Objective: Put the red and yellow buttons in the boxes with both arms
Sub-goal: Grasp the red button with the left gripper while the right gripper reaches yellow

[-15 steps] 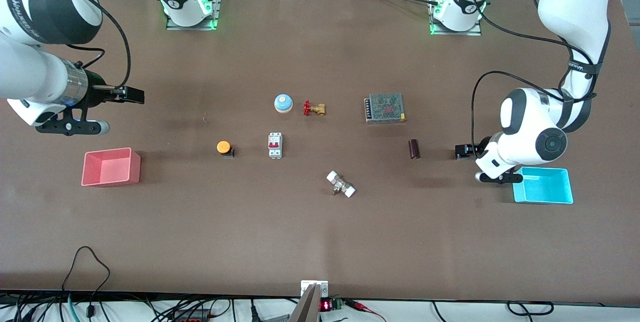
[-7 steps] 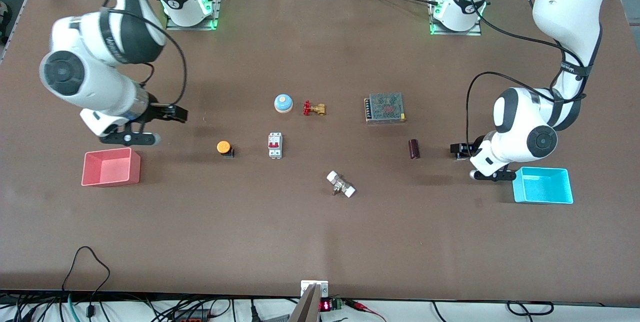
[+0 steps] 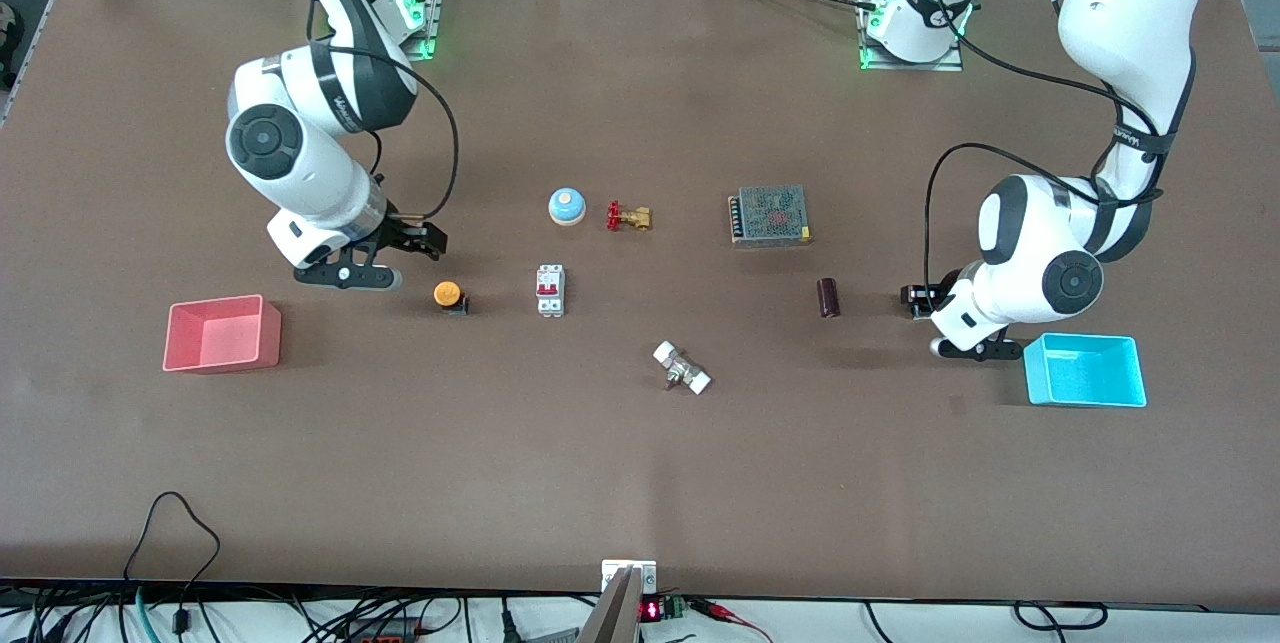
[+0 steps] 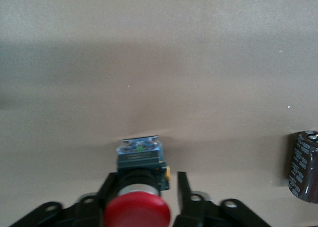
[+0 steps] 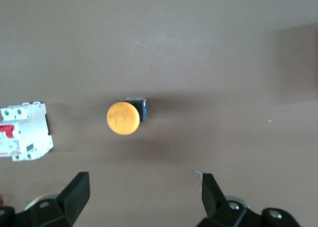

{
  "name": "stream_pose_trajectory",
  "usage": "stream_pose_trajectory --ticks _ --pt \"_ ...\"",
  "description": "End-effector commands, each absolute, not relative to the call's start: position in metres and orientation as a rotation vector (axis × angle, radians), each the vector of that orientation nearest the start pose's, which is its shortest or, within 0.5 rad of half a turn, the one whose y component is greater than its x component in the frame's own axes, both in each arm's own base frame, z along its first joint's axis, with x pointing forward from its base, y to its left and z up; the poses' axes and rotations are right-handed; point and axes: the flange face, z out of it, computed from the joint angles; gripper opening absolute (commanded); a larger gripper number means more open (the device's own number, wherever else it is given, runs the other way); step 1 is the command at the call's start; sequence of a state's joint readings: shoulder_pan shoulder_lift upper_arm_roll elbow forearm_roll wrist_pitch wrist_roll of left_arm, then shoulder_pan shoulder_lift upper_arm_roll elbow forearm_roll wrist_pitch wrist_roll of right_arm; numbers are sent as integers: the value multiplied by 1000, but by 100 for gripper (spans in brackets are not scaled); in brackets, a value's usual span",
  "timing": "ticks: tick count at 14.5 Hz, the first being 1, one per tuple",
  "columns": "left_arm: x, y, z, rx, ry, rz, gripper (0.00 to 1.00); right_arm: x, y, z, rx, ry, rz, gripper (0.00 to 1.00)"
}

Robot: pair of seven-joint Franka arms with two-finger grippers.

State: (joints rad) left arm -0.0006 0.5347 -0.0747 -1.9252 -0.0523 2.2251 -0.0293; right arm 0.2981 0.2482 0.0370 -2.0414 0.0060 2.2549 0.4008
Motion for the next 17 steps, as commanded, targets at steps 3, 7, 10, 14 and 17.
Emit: stream_pose_trajectory --ticks 3,7,10,14,17 --pt "601 -47 193 -3186 49 357 34 566 201 277 -3120 187 3 100" --pt "609 -32 238 -3188 26 255 28 581 209 260 -3111 198 13 100" --pt "613 -7 295 -3180 -24 288 28 576 222 250 -3116 188 37 100" --pt "629 39 340 -3166 -105 366 28 577 225 234 -3133 180 60 100" --pt "645 74 343 -3066 -53 314 28 576 224 225 -3164 139 65 100"
